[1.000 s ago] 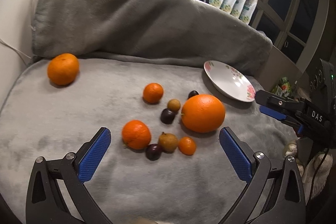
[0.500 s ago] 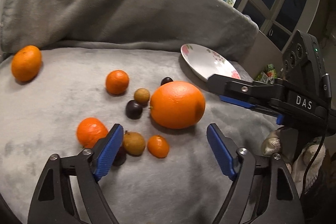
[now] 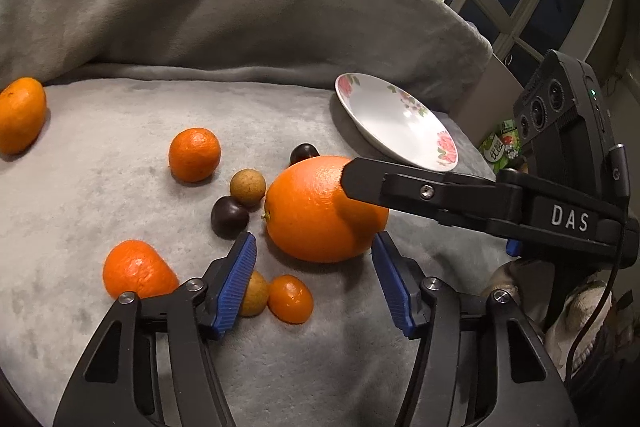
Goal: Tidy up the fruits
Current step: 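Close the left gripper around the large orange, then carry the large orange with the left gripper onto the floral plate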
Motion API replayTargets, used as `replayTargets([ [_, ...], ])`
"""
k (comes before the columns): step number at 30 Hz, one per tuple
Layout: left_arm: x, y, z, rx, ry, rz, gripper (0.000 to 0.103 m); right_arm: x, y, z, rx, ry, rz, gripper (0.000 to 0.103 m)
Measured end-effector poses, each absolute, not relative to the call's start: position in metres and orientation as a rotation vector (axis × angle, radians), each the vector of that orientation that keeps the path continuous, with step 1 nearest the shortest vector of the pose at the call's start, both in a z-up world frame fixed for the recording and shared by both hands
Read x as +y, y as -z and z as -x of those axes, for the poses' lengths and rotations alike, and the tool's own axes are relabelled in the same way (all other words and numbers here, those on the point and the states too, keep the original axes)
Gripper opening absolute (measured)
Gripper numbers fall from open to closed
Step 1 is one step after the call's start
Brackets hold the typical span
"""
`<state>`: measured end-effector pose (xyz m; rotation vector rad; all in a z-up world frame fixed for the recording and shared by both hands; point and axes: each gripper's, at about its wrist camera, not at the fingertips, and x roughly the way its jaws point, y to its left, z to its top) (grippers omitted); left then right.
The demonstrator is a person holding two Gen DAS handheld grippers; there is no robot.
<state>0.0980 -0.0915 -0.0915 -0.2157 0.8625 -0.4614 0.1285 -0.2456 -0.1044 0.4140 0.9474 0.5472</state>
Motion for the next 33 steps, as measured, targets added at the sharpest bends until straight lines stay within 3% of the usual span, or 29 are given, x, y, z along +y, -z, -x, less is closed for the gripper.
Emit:
replayTargets([
  [17,-0.102,0.091,-0.104,0.863,0.474,0.189,0.054,-0.252,0.115,-0.132,0.969,-0.566,-0.474,0.068],
  [33,-0.138,0.066,-0.112,0.787,0.535,0.156,0.054,-0.294,0.077,-0.13,0.87,-0.509,-0.459,0.068],
])
